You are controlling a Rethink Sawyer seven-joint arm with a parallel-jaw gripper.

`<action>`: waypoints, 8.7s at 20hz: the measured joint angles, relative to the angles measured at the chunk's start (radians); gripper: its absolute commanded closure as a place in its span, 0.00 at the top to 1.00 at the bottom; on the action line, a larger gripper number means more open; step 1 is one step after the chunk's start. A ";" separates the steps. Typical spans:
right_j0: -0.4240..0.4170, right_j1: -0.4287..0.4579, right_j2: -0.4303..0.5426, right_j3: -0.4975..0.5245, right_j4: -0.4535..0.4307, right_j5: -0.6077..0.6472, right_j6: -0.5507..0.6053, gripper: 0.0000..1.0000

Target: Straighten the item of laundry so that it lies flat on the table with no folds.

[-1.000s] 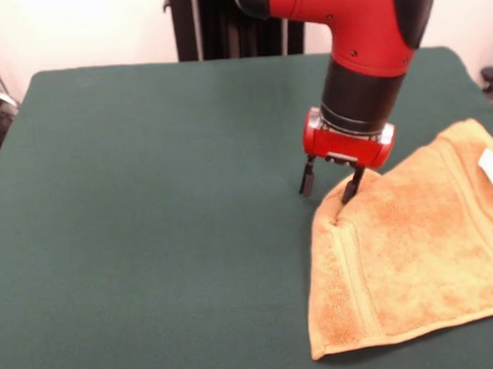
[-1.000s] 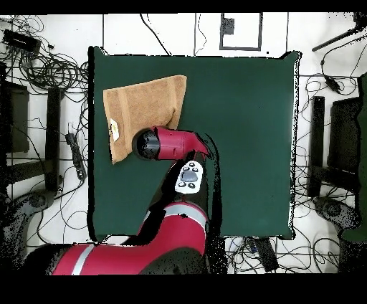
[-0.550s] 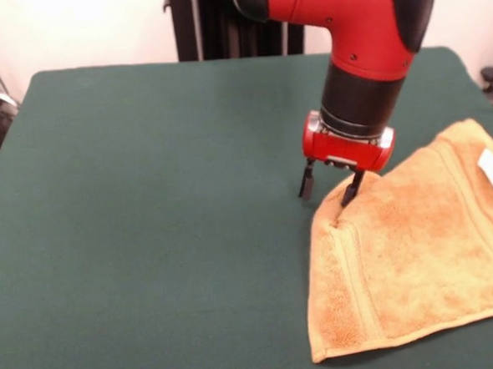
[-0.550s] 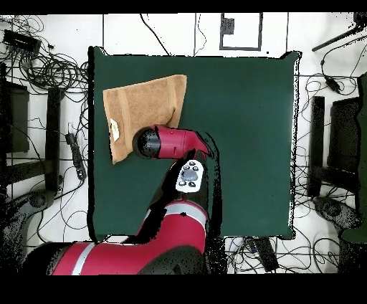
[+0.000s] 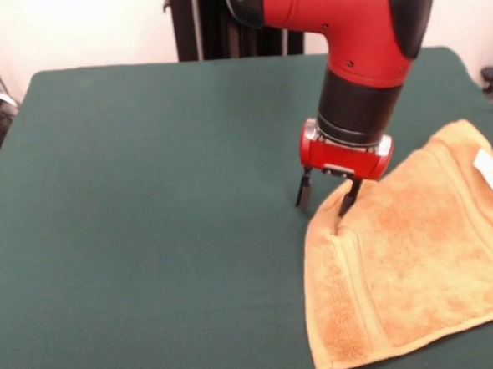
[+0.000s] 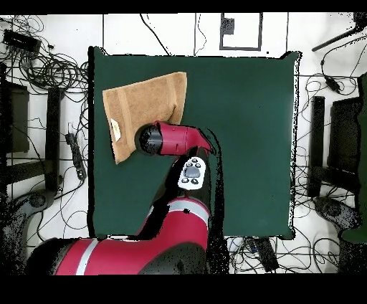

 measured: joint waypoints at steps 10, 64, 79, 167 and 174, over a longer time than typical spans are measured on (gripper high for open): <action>-0.032 0.018 0.008 -0.049 0.001 -0.001 0.000 0.00; -0.164 -0.162 0.047 -0.108 -0.165 0.283 0.000 0.00; -0.398 -0.128 0.288 -0.108 -0.281 0.280 -0.023 0.00; -0.764 -0.202 0.653 -0.150 -0.668 0.573 -0.494 0.00; -0.786 -0.217 0.653 -0.150 -0.669 0.581 -0.532 0.00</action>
